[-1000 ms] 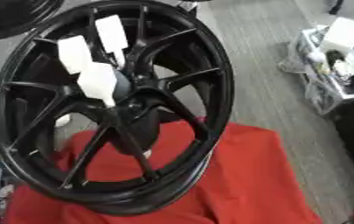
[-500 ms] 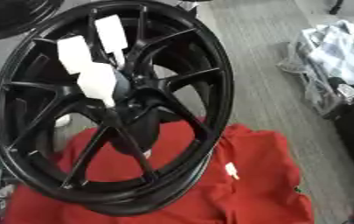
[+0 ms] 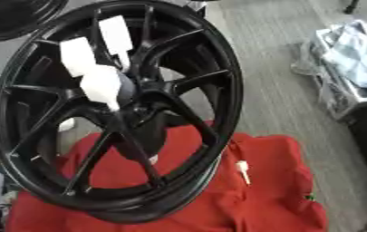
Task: Pull the pin out of the wheel hub.
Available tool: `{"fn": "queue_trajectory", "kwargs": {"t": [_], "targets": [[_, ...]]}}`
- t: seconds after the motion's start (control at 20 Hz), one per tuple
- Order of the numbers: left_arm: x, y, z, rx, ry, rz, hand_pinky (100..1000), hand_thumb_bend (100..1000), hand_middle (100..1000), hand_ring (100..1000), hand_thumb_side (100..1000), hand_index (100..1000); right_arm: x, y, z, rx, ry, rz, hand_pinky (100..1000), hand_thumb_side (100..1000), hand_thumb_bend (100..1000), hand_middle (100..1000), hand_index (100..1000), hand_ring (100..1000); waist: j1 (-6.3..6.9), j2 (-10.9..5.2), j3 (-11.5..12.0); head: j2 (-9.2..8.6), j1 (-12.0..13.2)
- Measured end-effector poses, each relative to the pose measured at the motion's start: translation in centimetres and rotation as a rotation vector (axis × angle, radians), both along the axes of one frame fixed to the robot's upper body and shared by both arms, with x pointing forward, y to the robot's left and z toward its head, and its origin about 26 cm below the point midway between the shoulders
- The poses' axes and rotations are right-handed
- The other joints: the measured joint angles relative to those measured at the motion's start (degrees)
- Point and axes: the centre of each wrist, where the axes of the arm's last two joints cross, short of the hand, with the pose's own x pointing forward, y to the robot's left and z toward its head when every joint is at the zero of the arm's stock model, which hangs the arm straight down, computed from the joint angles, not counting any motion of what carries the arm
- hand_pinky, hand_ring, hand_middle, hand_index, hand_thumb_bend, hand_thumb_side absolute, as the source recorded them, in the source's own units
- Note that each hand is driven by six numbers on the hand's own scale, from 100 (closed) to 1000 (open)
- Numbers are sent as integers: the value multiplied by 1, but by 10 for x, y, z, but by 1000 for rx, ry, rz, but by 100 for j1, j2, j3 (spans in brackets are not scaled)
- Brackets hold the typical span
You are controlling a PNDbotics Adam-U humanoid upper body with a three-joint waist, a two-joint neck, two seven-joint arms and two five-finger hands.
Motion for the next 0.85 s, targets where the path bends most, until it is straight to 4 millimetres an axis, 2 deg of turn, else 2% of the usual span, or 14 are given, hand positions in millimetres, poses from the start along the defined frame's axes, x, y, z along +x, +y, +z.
{"fn": "queue_trajectory", "kwargs": {"t": [0.1, 0.25, 0.85], "targets": [[1, -3, 1, -9, -6, -4, 762, 124, 741, 809, 844, 788, 5, 8, 3, 41, -13, 45, 810, 448, 100, 612, 736, 742, 24, 0, 22, 0, -1], [3, -6, 2, -22, -15, -10, 762, 129, 741, 809, 840, 788, 13, 16, 3, 78, -19, 104, 808, 409, 100, 604, 731, 732, 51, 0, 63, 0, -6], [9, -17, 9, -54, -51, -33, 762, 130, 741, 808, 832, 788, 33, 25, -7, 93, -30, 249, 813, 389, 101, 599, 734, 725, 104, 4, 152, 0, -24]]}}
